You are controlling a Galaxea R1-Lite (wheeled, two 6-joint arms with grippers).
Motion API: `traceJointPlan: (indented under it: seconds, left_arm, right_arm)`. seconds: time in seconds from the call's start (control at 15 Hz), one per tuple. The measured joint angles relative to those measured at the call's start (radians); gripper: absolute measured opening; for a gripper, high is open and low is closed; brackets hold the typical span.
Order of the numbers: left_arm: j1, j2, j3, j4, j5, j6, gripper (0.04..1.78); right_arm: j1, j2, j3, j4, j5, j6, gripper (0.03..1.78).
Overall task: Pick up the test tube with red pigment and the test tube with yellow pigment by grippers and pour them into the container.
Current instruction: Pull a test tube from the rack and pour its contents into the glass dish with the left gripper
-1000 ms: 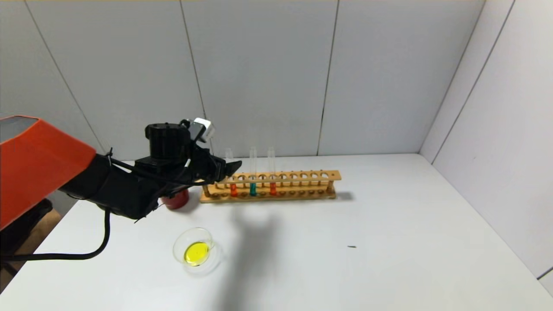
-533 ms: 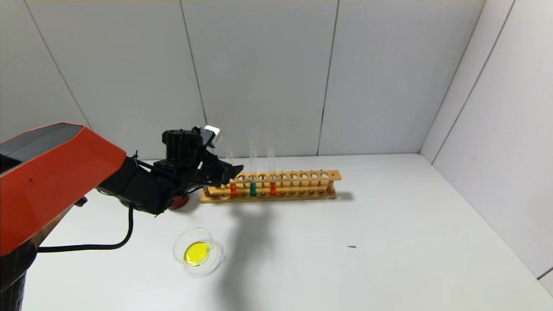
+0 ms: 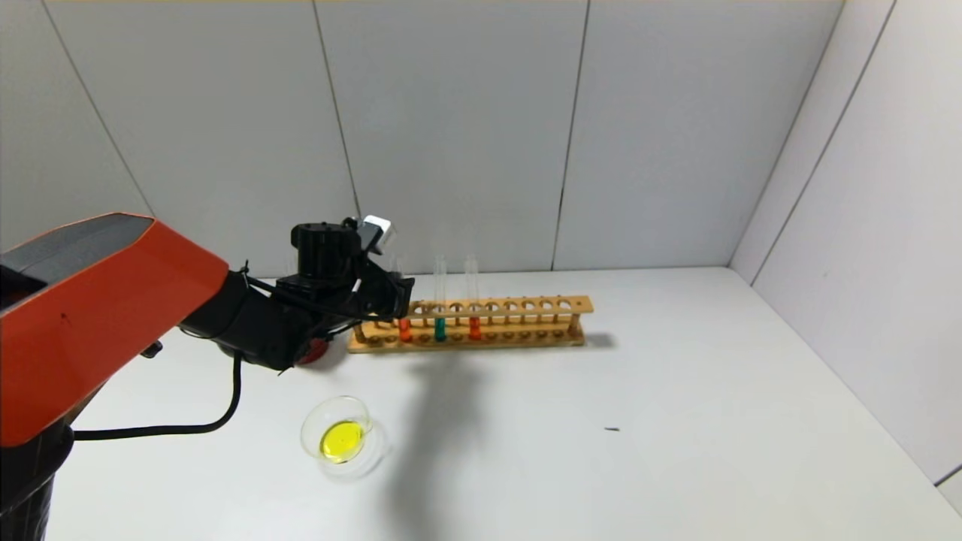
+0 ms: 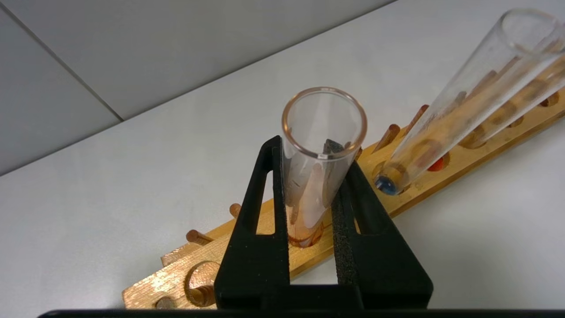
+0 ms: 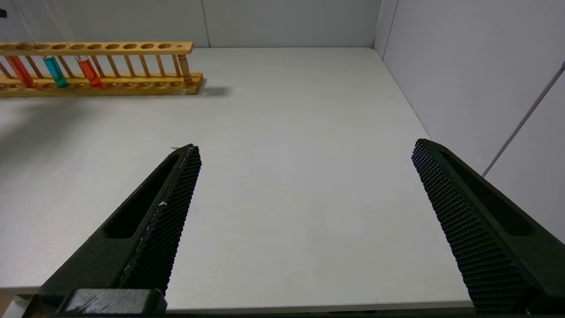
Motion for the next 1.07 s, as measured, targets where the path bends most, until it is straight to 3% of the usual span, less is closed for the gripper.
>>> traceJointPlan:
  seconds: [0.33,0.87,1.07]
  left_arm:
    - [-0.015,-0.078,-0.037,0.089,0.006,0.005,0.32]
    - [-0.017,-0.295,-0.246,0.412,0.005,0.014,0.32]
    - [-0.022,-0.388,-0.178,0.46,0.003,0.105,0.32]
  right_arm:
    - [0.0,0.0,0.0,0.0,0.0,0.0,1.75]
    - [0.0,0.0,0.0,0.0,0.0,0.0,1.75]
    - [0.0,0.0,0.0,0.0,0.0,0.0,1.75]
